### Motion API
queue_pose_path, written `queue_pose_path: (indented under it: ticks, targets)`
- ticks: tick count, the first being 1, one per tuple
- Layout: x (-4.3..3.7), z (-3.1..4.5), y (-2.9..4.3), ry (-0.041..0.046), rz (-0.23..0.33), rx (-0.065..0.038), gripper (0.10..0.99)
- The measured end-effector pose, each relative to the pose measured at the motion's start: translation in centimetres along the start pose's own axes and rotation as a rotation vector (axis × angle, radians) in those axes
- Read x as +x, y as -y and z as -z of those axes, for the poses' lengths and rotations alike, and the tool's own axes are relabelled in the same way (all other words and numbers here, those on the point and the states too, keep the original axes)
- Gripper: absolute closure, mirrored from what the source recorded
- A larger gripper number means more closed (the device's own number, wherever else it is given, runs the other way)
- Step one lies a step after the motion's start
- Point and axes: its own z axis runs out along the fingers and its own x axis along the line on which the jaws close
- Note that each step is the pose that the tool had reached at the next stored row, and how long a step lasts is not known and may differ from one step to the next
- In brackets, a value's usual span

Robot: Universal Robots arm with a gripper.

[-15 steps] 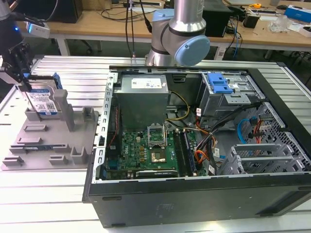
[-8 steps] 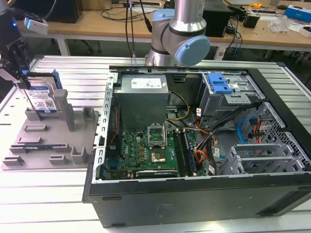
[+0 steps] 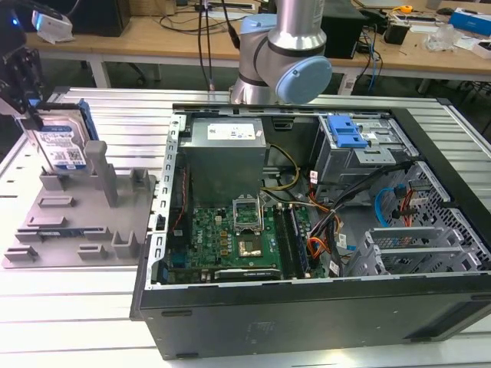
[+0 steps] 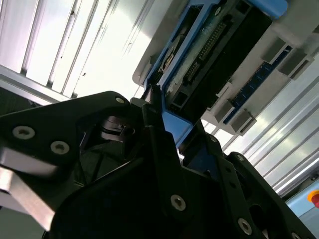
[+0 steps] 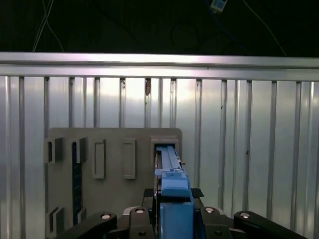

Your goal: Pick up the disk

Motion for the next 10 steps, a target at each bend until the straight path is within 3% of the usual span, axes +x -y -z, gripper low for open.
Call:
queue_pose_path:
  ticks: [2,6,7,10]
  targets:
    - [0.01,0.60,0.01,0.0019,0.000,0.000,0.718]
    - [0.06,2.60,0.04,0.0101,0.000,0.000,0.718]
    - [0.08,3.42,0.05,0.0157,0.000,0.000,0.718]
    - [0.10,4.33,0.06,0.0227,0.000,0.001,0.718]
